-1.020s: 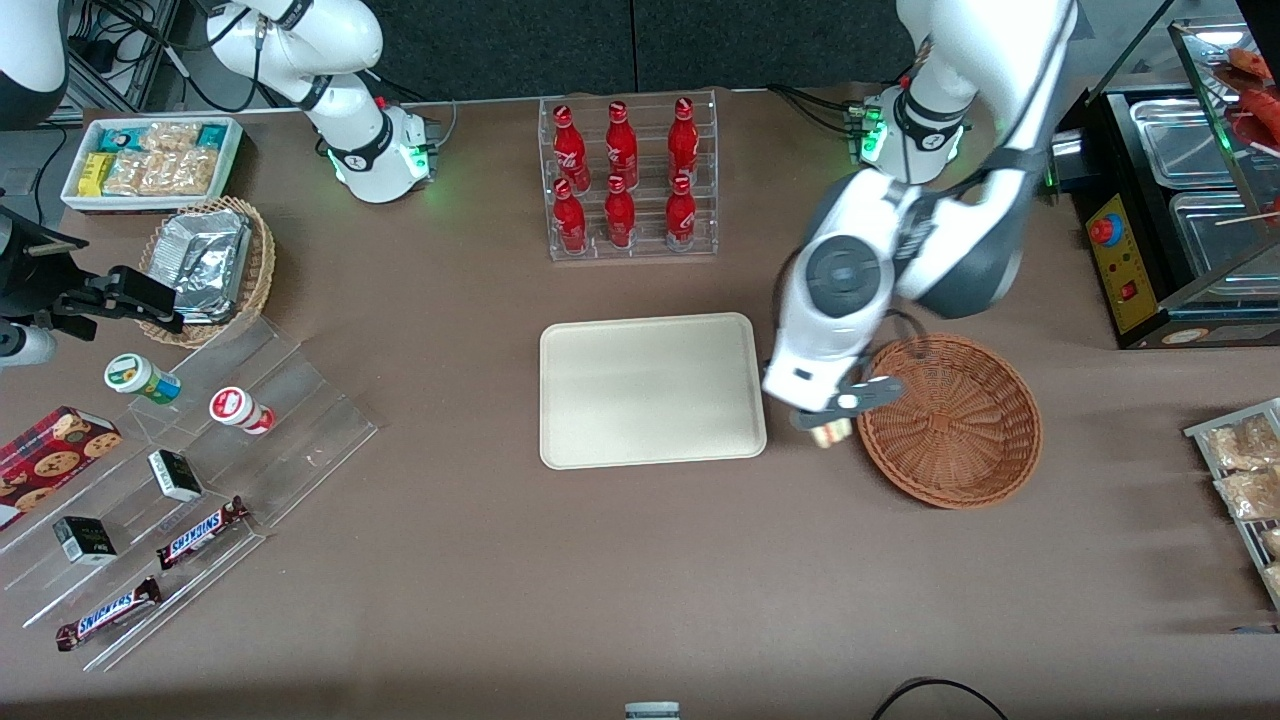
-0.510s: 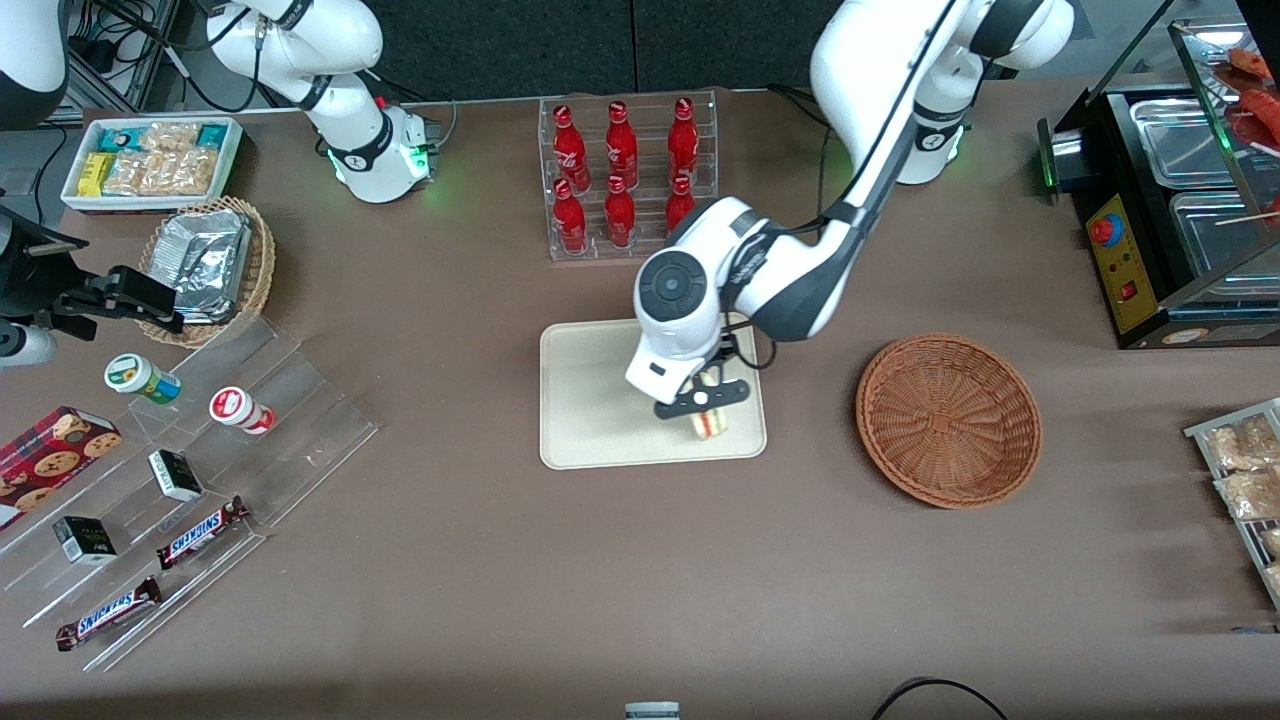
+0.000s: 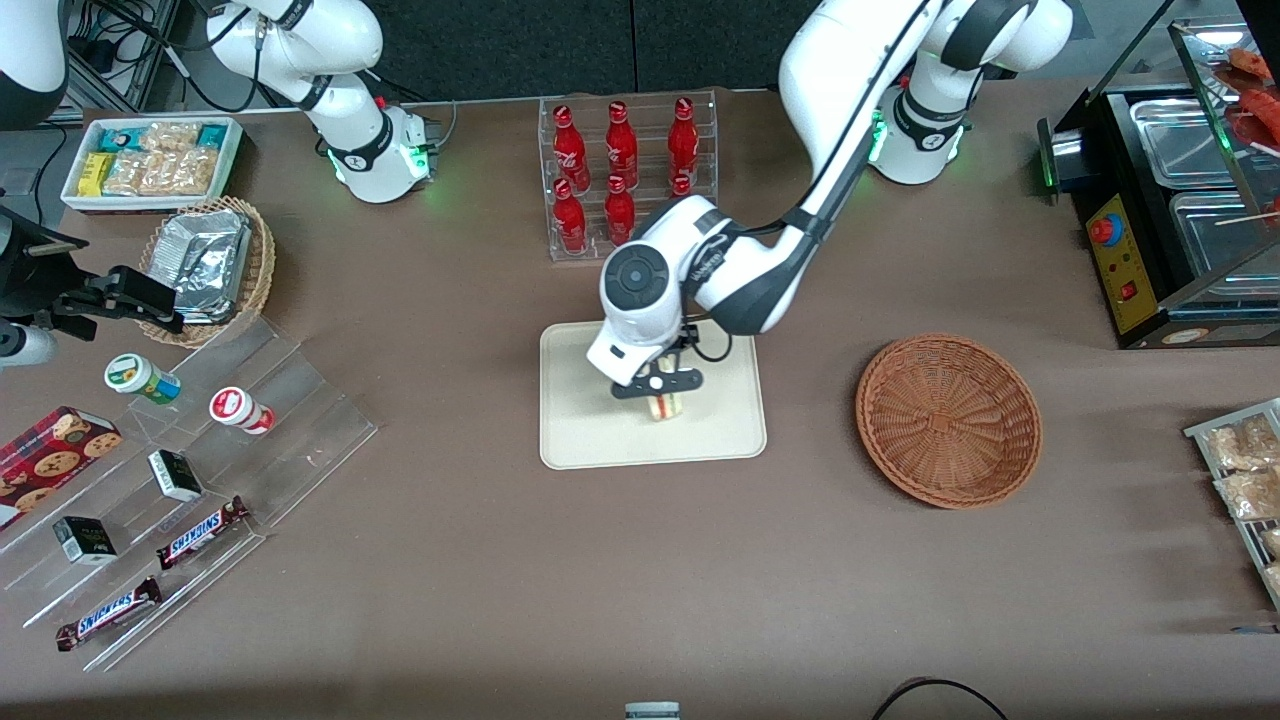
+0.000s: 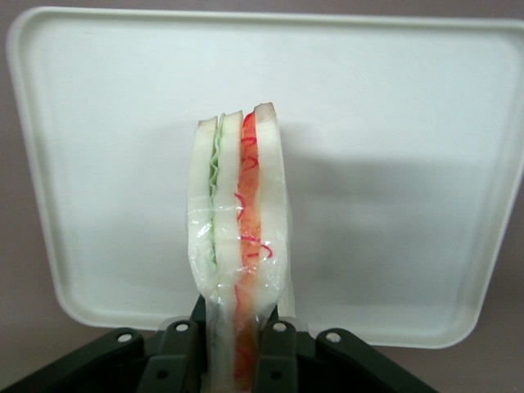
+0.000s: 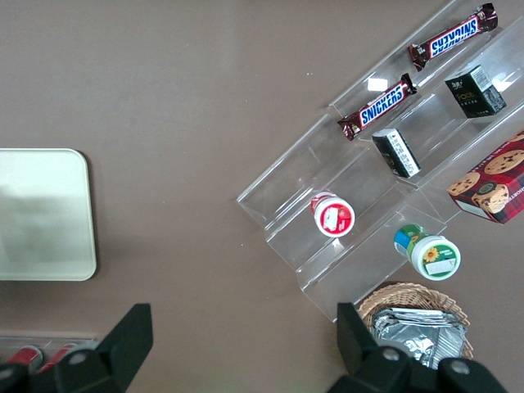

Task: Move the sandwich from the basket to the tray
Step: 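Lower the sandwich upright onto the tray and open the left gripper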

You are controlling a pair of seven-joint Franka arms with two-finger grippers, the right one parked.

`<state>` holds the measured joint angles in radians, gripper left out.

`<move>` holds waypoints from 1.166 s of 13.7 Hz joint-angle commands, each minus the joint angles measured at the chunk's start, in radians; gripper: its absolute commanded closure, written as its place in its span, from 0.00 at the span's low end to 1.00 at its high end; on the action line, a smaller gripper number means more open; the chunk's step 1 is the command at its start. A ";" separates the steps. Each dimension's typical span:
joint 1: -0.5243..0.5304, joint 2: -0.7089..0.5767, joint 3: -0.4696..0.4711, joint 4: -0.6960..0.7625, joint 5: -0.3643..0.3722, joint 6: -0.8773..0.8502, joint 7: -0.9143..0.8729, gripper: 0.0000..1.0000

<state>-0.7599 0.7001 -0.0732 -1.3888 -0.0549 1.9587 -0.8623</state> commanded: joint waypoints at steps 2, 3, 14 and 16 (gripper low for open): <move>-0.030 0.045 0.009 0.025 -0.011 0.008 0.077 0.92; -0.029 0.048 0.009 0.025 -0.011 0.002 0.080 0.92; -0.030 0.058 0.009 -0.003 -0.006 -0.004 0.086 0.09; -0.029 0.056 0.010 -0.001 -0.006 -0.004 0.085 0.01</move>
<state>-0.7800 0.7579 -0.0734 -1.3993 -0.0550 1.9643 -0.7899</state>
